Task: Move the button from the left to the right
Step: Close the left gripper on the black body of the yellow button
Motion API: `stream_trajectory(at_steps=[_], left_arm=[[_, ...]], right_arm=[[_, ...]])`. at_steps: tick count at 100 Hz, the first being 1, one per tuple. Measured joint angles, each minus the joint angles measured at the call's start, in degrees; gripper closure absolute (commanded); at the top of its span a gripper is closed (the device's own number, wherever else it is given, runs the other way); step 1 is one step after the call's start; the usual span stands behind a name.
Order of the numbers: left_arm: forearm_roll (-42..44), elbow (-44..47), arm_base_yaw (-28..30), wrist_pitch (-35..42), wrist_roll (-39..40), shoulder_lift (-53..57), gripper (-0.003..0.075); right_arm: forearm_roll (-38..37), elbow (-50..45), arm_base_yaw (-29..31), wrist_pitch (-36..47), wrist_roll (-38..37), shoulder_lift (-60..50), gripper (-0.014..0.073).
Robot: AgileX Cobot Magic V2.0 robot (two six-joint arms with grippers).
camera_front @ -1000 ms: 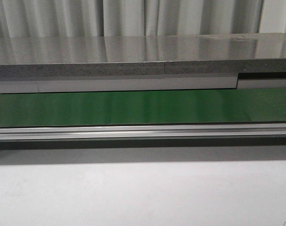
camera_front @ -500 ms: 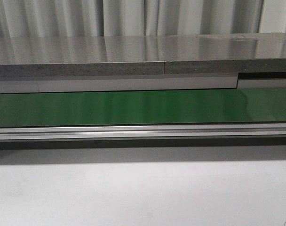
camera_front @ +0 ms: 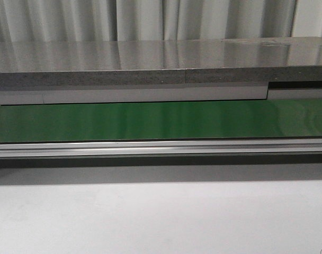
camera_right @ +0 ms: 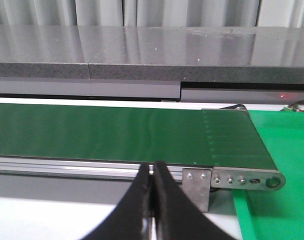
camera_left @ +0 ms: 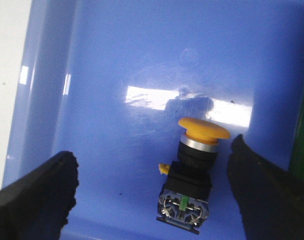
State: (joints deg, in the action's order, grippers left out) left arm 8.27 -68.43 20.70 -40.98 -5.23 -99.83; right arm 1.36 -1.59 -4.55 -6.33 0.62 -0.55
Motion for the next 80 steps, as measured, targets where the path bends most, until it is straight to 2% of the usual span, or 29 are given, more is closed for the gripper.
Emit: stream_trajectory(at_steps=[44,80], left_arm=[[-0.77,-0.22,1.33,0.23,-0.6,-4.91,0.0139],[-4.29,-0.22,1.42,0.45,-4.65,-5.79,0.0139]], right_arm=[[0.0,0.0,0.0,0.1,0.0,0.0,0.0661],[0.0,0.0,0.0,0.1,0.0,0.0,0.0661]])
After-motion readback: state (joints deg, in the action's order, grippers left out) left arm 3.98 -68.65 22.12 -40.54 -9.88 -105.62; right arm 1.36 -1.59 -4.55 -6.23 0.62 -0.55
